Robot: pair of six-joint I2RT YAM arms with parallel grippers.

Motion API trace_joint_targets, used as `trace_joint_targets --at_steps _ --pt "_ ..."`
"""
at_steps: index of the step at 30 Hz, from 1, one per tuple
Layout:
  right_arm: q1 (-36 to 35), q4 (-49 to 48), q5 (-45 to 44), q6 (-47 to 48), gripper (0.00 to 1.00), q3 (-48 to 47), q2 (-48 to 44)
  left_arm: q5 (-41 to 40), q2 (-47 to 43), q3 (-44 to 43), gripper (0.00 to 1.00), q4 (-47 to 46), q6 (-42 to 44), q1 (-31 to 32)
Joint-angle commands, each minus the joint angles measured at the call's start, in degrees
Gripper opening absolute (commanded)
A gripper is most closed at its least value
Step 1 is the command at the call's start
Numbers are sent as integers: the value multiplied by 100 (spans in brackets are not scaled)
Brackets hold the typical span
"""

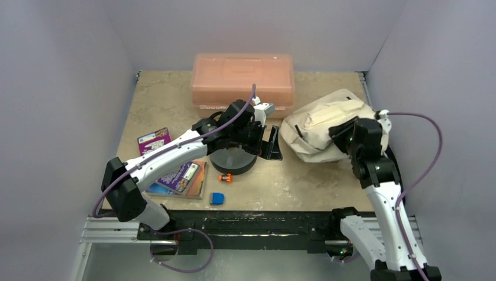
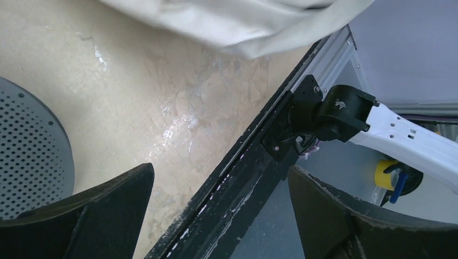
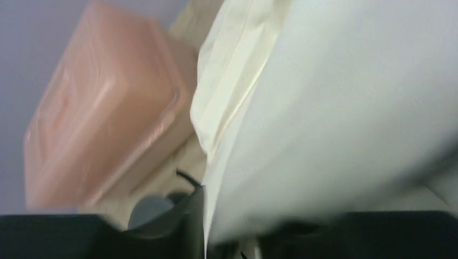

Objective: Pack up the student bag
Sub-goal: Place the student bag at the center of the board.

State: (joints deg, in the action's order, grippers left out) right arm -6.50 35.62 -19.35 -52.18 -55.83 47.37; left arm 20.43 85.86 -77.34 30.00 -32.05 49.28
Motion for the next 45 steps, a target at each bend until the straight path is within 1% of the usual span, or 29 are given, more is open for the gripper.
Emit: trace_joint_targets --at_steps 1,2,4,6,9,11,12,13,15,18,19,20,21,22,23,25,26,27,28,29,31,33,35,37,39,41,42,44,45 --pt "-125 151 3652 968 61 955 -738 419 235 109 95 -946 -421 -63" --pt "-128 356 3951 1278 70 1031 -879 491 330 121 95 -1057 -533 -91" --pt "-130 907 4057 1866 83 959 -1049 575 481 152 95 -1283 -721 -118" --pt "-118 1215 3875 2271 89 807 -1220 589 600 166 95 -1462 -871 -127" --pt "-121 1160 3407 2349 89 551 -1456 490 667 166 95 -1552 -945 -131" --pt "-122 1089 3039 2424 87 346 -1414 463 704 198 94 -1613 -967 -128" --pt "-115 1063 3005 2499 82 269 -1339 483 730 221 92 -1638 -992 -128" --pt "-119 1036 3193 2723 77 205 -1260 514 761 265 91 -1686 -1028 -126" --pt "-124 923 3943 3077 75 181 -1173 612 832 397 88 -1921 -1170 -128" --pt "-118 683 5388 3481 75 235 -1228 652 914 652 87 -2369 -1575 -129" --pt "-123 714 5397 3489 75 209 -1280 613 941 711 87 -2518 -1675 -128" --pt "-125 785 5071 3439 75 145 -1340 560 967 761 87 -2620 -1767 -129" --pt "-116 841 4537 3340 71 117 -1418 521 1000 779 87 -2680 -1848 -123" --pt "-121 924 3987 3299 64 98 -1495 471 1035 800 87 -2756 -1944 -126" --pt "-120 1007 3627 3288 60 83 -1561 443 1068 834 85 -2853 -2033 -128" --pt "-125 1099 2912 2893 60 199 -1651 359 1090 933 82 -3132 -2167 -110" --pt "-120 1084 2633 2632 62 277 -1632 305 1090 966 81 -3189 -2192 -106" --pt "-123 1117 2158 2326 63 352 -1547 243 1098 986 80 -3204 -2206 -103" --pt "-118 1149 1992 2078 63 426 -1412 177 1106 999 79 -3184 -2216 -110" --pt "-116 1153 2012 1909 63 500 -1207 125 1120 1001 78 -3165 -2224 -106" --pt "-116 1010 2502 1849 61 697 -729 55 1197 951 77 -3102 -2181 -111" --pt "-117 769 2766 1951 58 961 -348 83 1345 808 70 -3094 -2101 -105" --pt "-123 302 3080 1845 55 1348 -170 177 1518 606 64 -3014 -2029 -110" --pt "-124 -334 3462 1734 52 1770 -92 224 1585 582 60 -3009 -2024 -123" --pt "-124 -1110 4030 1547 50 2137 49 181 1510 715 59 -3073 -2017 -144" --pt "-130 -2095 4728 1288 50 2431 270 129 1408 790 59 -3018 -1883 -182" --pt "-124 -2341 4933 1185 50 2488 386 109 1362 809 60 -2904 -1800 -214" --pt "-140 -2369 5002 1267 49 2338 583 48 1205 905 61 -2666 -1686 -288" --pt "-157 -2108 4780 1490 48 2163 591 3 1113 986 62 -2677 -1656 -316"
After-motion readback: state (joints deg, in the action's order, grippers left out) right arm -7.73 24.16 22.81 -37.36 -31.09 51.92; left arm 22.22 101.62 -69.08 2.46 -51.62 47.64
